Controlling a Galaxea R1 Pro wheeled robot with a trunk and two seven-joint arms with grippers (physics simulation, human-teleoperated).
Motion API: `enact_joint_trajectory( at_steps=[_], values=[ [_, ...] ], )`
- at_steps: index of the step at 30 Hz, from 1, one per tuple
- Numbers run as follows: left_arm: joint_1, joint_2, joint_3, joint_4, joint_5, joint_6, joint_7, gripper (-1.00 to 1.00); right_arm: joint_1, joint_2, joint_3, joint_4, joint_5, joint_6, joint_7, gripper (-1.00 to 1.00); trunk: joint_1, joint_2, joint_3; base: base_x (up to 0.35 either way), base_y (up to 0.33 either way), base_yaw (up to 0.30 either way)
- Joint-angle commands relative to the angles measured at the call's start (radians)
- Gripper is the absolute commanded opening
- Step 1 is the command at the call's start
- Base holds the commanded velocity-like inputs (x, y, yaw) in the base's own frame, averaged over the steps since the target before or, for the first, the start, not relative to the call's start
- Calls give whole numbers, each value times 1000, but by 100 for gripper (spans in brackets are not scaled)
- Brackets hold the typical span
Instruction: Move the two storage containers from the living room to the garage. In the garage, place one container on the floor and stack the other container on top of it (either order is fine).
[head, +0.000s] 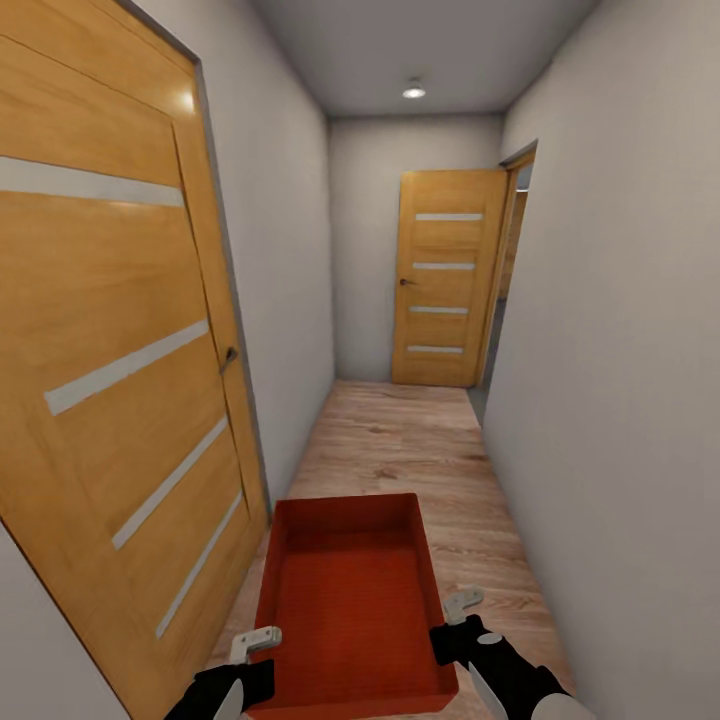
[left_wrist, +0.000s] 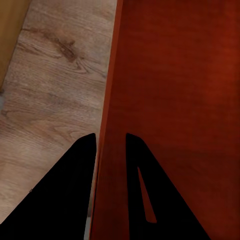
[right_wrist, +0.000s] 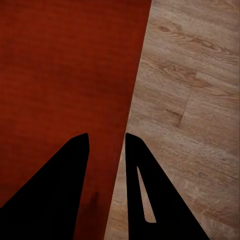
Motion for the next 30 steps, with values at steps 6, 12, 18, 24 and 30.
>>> enact_joint_trajectory(
  at_steps=[6,12,18,24,30],
  values=[
    [0,-1,0,-3,-21,-11,11,-100,0,37,-12,1,2,6,31,-100,1,-1,-1,323,0,-110],
    [0,-1,0,-3,-21,-11,11,-100,0,37,-12,1,2,7,31,-100,1,-1,-1,323,0,-265],
    [0,-1,0,-3,-21,-11,11,-100,0,37,-12,0,2,6,31,-100,1,-1,-1,323,0,-238],
    [0,-1,0,-3,-21,-11,11,-100,0,37,-12,0,2,6,31,-100,1,-1,-1,323,0,-32],
    [0,-1,0,-3,-21,-11,11,-100,0,37,-12,0,2,6,31,-100,1,-1,-1,323,0,26]
  ],
)
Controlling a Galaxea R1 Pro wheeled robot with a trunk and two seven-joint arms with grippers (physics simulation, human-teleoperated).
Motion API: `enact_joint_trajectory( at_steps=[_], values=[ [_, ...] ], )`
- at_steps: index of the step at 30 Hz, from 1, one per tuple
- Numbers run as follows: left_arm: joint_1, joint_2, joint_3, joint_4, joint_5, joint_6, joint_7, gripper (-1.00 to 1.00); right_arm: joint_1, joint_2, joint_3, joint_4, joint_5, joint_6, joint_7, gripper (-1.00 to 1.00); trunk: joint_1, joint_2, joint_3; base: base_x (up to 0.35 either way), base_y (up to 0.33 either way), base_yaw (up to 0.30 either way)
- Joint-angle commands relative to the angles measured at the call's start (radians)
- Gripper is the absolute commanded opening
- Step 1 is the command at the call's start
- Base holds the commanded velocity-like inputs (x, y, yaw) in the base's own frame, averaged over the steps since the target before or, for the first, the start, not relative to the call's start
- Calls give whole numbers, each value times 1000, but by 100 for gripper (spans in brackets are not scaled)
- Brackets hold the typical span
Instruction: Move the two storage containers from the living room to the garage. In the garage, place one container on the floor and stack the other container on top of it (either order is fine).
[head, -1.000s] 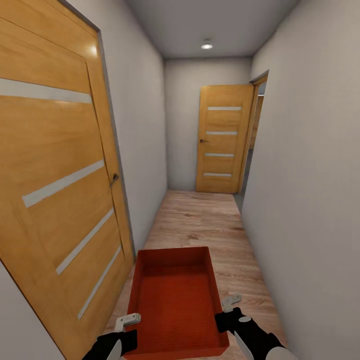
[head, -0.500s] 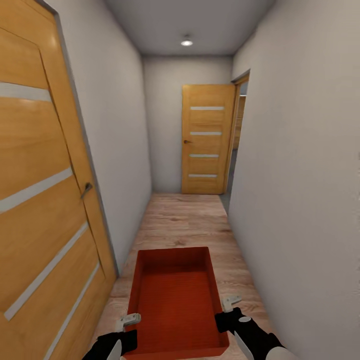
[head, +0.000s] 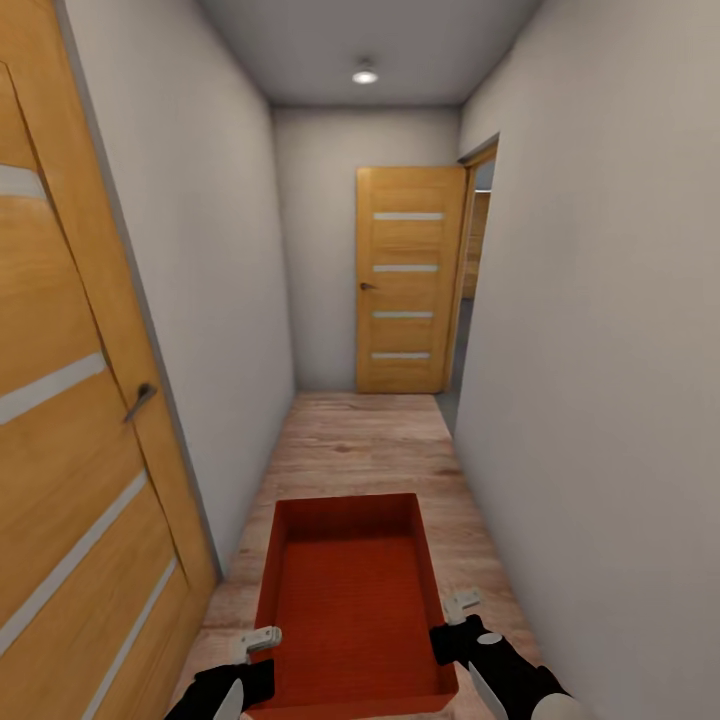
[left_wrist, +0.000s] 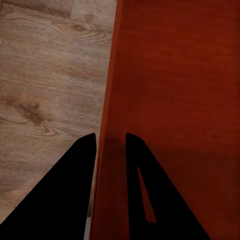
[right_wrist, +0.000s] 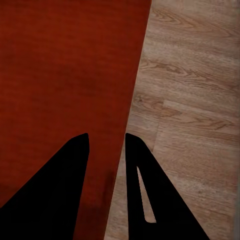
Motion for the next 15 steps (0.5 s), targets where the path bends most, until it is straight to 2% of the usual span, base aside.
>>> enact_joint_trajectory(
  at_steps=[1,15],
  values=[
    [0,-1,0,-3,-20,-11,11,-100,0,37,-11,1,2,7,31,-100,1,-1,-1,323,0,144],
    [1,-1,0,-3,-20,-11,11,-100,0,37,-12,0,4,5,31,-100,1,-1,-1,323,0,14]
  ],
)
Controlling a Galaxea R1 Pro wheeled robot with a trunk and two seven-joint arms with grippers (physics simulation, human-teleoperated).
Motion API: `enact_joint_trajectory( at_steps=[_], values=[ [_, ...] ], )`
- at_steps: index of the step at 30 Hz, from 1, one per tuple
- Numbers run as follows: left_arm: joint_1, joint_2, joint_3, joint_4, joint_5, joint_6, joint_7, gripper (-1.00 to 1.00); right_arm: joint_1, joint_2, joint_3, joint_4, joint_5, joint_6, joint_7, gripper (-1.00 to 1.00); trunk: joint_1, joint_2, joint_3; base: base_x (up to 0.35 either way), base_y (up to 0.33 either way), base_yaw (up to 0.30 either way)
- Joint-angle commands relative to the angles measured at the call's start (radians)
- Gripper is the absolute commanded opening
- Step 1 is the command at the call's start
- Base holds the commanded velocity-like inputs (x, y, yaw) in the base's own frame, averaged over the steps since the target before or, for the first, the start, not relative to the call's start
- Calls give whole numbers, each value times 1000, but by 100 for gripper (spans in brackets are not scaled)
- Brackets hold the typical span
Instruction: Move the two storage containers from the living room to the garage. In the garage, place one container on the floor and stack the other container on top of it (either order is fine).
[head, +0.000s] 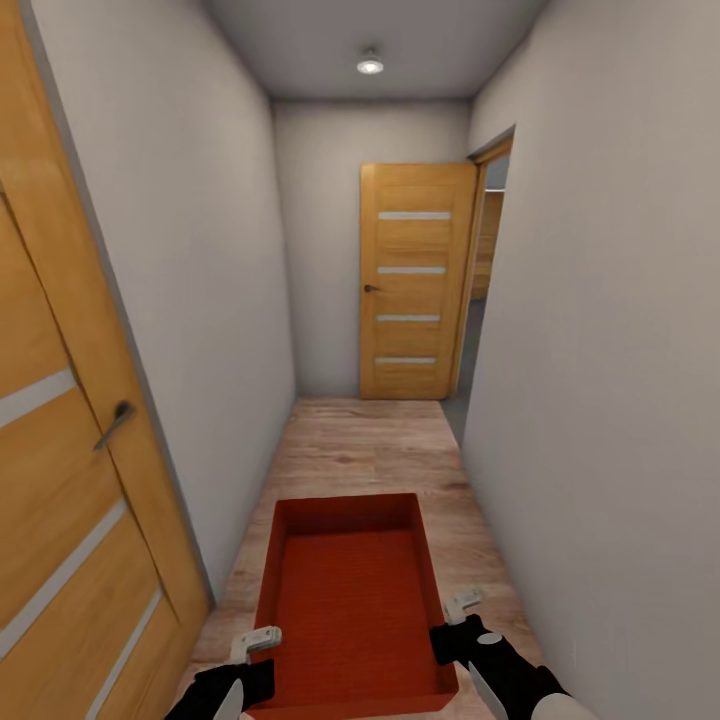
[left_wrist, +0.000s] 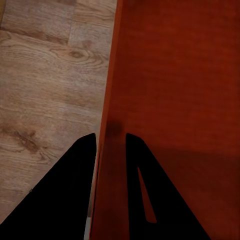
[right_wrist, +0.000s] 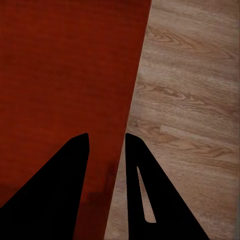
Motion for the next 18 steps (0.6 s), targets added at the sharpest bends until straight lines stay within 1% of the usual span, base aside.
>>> enact_joint_trajectory(
  at_steps=[1,18],
  values=[
    [0,-1,0,-3,-21,-9,11,-100,0,37,-12,1,3,6,31,-100,1,-1,-1,323,0,0],
    [0,-1,0,-3,-21,-9,11,-100,0,36,-12,1,6,6,31,-100,1,-1,-1,323,0,0]
  ],
)
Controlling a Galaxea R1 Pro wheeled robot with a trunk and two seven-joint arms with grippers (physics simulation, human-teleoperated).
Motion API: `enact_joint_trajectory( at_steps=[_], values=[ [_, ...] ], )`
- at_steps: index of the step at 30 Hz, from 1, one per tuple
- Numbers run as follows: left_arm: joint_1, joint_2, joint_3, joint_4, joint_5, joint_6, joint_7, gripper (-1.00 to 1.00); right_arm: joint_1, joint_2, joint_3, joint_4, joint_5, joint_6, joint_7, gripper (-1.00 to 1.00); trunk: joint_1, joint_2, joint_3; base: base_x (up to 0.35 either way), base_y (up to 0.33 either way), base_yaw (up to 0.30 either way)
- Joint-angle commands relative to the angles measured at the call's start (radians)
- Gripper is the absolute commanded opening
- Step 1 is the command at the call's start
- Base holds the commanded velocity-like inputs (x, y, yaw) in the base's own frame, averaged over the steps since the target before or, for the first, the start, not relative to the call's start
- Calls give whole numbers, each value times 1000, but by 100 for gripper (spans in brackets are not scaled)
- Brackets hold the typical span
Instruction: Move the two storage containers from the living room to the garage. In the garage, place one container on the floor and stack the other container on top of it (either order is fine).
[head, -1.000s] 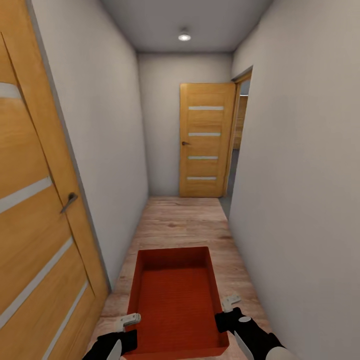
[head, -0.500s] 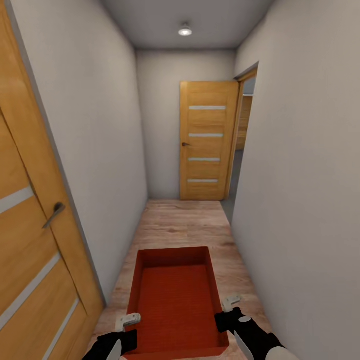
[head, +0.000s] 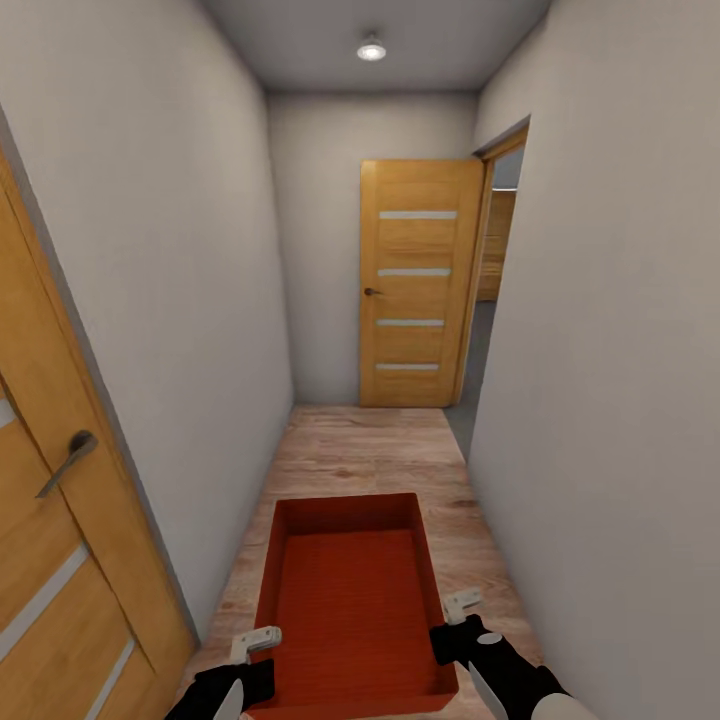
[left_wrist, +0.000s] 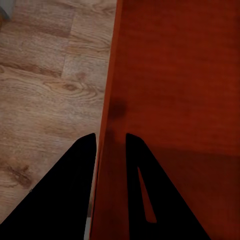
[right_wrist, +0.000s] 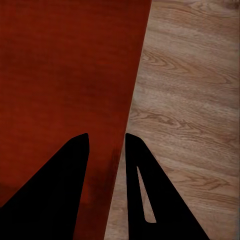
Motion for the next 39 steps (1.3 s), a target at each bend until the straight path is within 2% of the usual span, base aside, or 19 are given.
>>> enact_joint_trajectory(
  at_steps=[1,39],
  values=[
    [0,-1,0,-3,-21,-10,11,-100,0,36,-9,1,3,6,30,-100,1,-1,-1,323,0,0],
    [0,-1,0,-2,-21,-10,11,-100,0,36,-8,1,0,6,30,-100,1,-1,-1,323,0,0]
  ],
)
